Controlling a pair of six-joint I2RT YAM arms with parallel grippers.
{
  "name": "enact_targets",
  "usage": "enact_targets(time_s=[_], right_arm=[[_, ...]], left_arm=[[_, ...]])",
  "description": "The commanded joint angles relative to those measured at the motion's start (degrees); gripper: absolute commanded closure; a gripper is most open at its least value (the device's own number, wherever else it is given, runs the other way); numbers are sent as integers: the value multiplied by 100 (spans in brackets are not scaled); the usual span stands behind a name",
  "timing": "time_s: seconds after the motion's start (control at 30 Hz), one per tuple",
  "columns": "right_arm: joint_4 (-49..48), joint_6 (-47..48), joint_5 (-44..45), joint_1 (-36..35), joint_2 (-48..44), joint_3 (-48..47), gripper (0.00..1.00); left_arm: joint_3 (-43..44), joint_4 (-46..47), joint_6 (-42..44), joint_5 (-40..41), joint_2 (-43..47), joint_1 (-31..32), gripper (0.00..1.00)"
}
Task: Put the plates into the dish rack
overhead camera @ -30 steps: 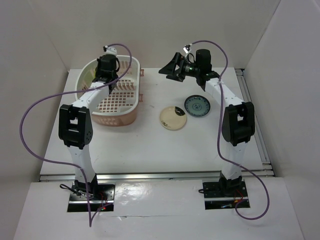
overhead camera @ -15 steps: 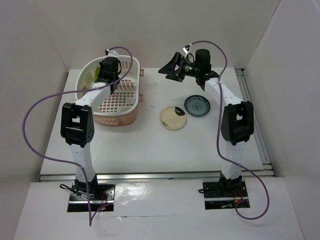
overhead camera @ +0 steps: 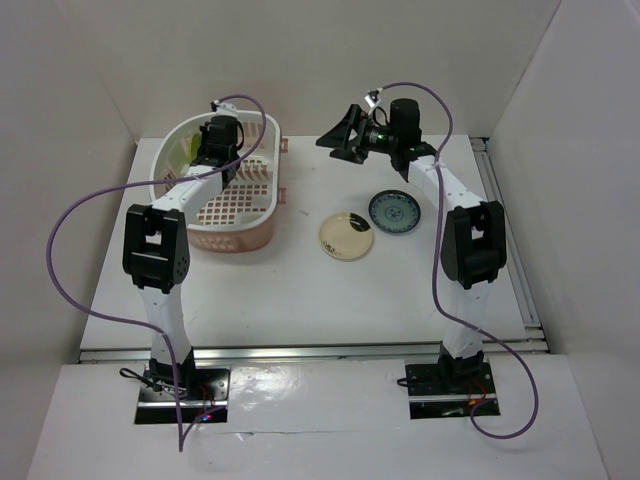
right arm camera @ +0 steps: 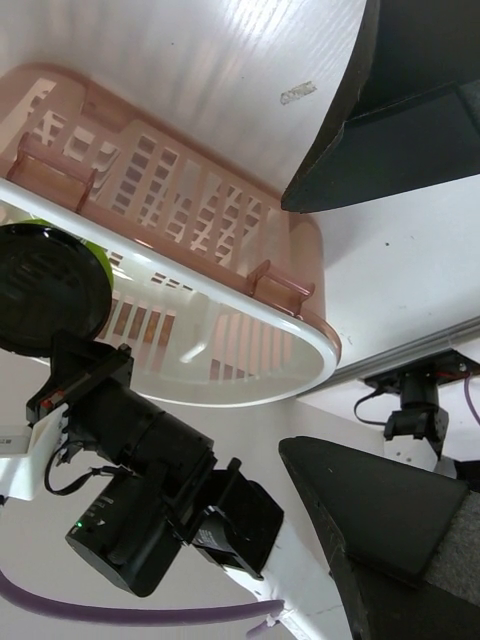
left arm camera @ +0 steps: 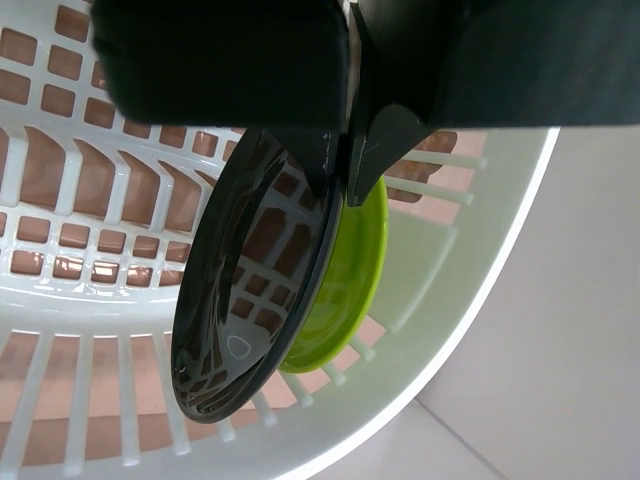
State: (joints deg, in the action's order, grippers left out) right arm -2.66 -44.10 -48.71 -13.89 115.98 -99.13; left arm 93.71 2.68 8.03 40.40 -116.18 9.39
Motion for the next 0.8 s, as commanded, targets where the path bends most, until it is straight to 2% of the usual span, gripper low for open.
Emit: enact_targets(time_s=[0.0, 0.23, 0.77], right_arm=[[-402, -46, -95, -17, 56, -300, 0], [-402, -46, -95, -17, 109, -300, 0], [-622, -257, -253, -17, 214, -300, 0]], left_arm=[[68, 251, -170, 178, -107, -33, 100], [121, 120, -363, 231, -159, -33, 100], [183, 224, -223, 469, -159, -33, 100]])
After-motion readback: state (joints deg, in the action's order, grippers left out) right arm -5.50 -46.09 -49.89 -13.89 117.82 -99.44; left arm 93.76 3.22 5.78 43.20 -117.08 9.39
